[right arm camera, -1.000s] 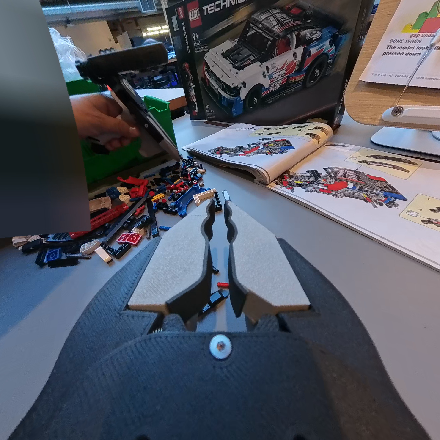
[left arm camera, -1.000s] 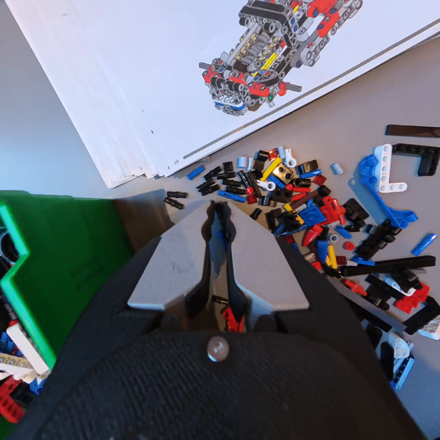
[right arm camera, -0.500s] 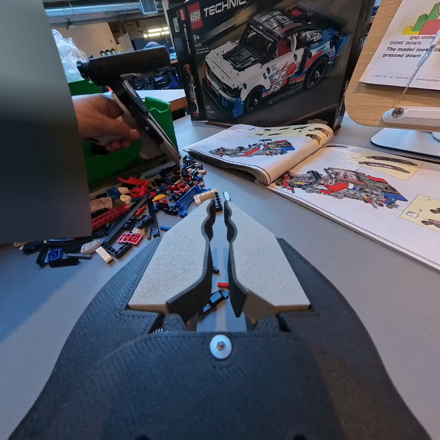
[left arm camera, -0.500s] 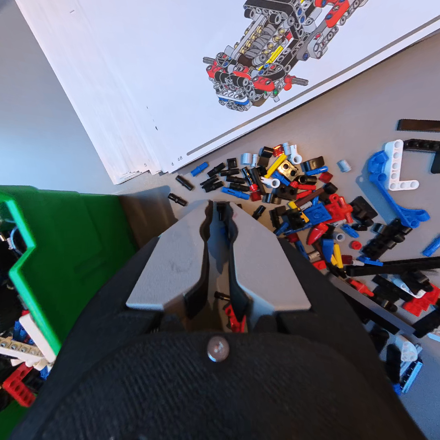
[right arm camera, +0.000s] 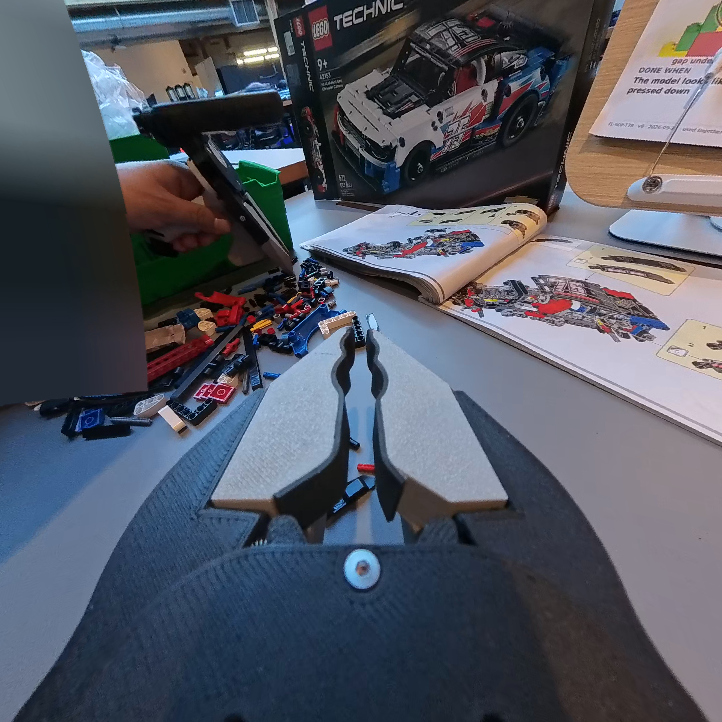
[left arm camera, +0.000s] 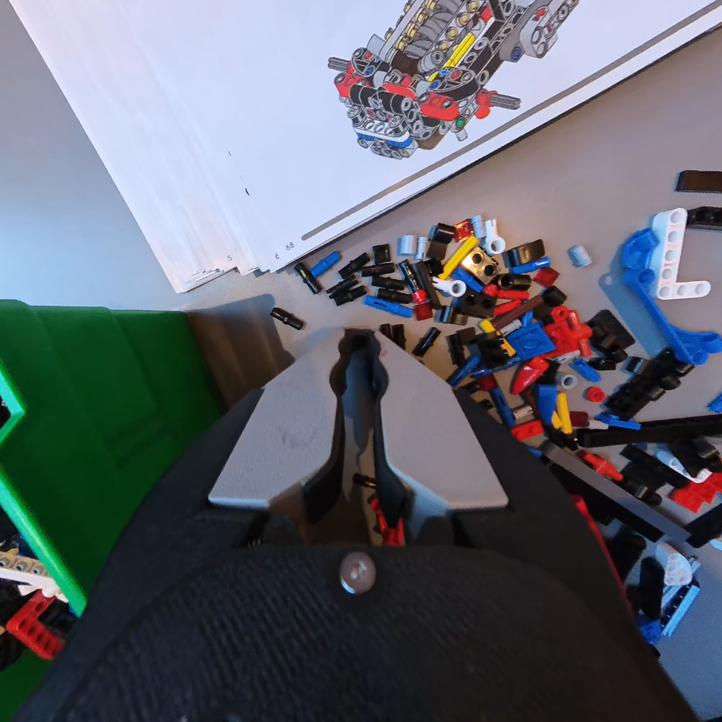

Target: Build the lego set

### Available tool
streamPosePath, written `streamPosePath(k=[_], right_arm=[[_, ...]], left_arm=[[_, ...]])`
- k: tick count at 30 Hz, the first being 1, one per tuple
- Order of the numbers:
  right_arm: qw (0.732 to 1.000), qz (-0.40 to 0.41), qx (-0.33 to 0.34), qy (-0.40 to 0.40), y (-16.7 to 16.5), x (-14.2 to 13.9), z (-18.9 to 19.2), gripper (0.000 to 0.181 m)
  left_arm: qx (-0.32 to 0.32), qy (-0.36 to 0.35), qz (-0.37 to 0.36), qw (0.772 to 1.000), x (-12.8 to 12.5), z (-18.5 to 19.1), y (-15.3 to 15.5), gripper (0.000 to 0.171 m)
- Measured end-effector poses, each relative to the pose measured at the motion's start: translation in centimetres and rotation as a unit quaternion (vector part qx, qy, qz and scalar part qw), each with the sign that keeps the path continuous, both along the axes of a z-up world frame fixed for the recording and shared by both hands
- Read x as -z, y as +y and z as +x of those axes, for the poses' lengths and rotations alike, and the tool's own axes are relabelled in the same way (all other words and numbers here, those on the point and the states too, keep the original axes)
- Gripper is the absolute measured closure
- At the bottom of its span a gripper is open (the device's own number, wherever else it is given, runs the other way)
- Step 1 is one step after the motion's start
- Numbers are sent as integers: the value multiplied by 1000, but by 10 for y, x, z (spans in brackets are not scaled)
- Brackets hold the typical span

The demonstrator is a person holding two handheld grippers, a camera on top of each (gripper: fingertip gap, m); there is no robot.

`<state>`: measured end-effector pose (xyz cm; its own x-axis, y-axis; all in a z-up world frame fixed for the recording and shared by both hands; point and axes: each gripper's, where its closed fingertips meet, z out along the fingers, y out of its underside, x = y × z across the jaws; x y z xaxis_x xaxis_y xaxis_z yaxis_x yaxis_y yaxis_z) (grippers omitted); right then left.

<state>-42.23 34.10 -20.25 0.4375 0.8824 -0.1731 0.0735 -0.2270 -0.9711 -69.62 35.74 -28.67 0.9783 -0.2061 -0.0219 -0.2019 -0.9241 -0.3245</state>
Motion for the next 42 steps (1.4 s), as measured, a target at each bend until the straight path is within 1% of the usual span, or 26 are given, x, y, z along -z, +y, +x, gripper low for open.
streamPosePath(k=[5, 9, 13, 15, 18, 21, 23, 25, 26, 27, 29, 31, 33, 34, 35, 36, 38, 39, 40, 42], right_arm=[[1000, 1, 0, 0, 0, 0, 0, 180], [1000, -1, -2, 0, -1, 0, -1, 180], [1000, 1, -1, -4, -1, 1, -2, 180], [1000, 0, 0, -7, -1, 1, -2, 180], [1000, 9, 12, -1, 0, -1, 2, 181], [999, 22, 34, 2, 3, -6, 13, 181], [999, 29, 42, 14, 3, -13, 20, 181], [998, 36, 48, 24, 1, -19, 26, 181], [998, 40, 51, 28, 0, -22, 28, 181], [997, 45, 53, 31, -1, -25, 29, 181], [997, 52, 54, 35, -3, -29, 30, 181], [996, 55, 50, 40, -5, -33, 30, 181], [996, 61, 48, 40, -6, -34, 29, 181], [996, 64, 48, 34, -3, -34, 27, 178], [997, 62, 47, 18, 1, -31, 23, 171], [998, 54, 39, -9, 5, -29, 16, 160], [996, 57, 14, -72, 10, -26, -5, 146], [991, 68, 5, -111, 15, -23, -17, 139], [985, 74, -10, -154, 20, -18, -32, 137], [971, 76, -47, -223, 29, -4, -66, 133]], left_arm=[[6, -16, 10, 1000, -8, 6, 0, 167], [17, -59, 12, 998, -17, 21, -4, 168], [86, -152, 33, 984, -43, 81, -9, 167], [122, -182, 33, 975, -49, 117, -11, 168], [170, -193, 16, 966, -45, 170, -16, 167], [236, -223, -23, 946, -36, 232, -36, 167], [260, -222, -49, 939, -23, 258, -45, 168], [272, -207, -69, 937, -8, 271, -49, 168], [269, -194, -78, 940, -1, 271, -48, 165], [266, -198, -80, 940, -1, 273, -48, 166], [251, -210, -79, 942, -6, 271, -45, 148], [236, -211, -69, 946, -17, 262, -40, 145], [222, -200, -48, 953, -35, 242, -34, 137], [209, -190, -31, 959, -46, 227, -29, 135], [190, -176, -10, 966, -59, 208, -24, 132], [165, -158, 14, 974, -71, 186, -20, 131], [111, -119, 60, 985, -94, 139, -16, 132], [82, -101, 77, 989, -103, 116, -17, 130], [56, -86, 88, 991, -108, 95, -20, 128], [16, -65, 99, 993, -110, 64, -26, 126]])
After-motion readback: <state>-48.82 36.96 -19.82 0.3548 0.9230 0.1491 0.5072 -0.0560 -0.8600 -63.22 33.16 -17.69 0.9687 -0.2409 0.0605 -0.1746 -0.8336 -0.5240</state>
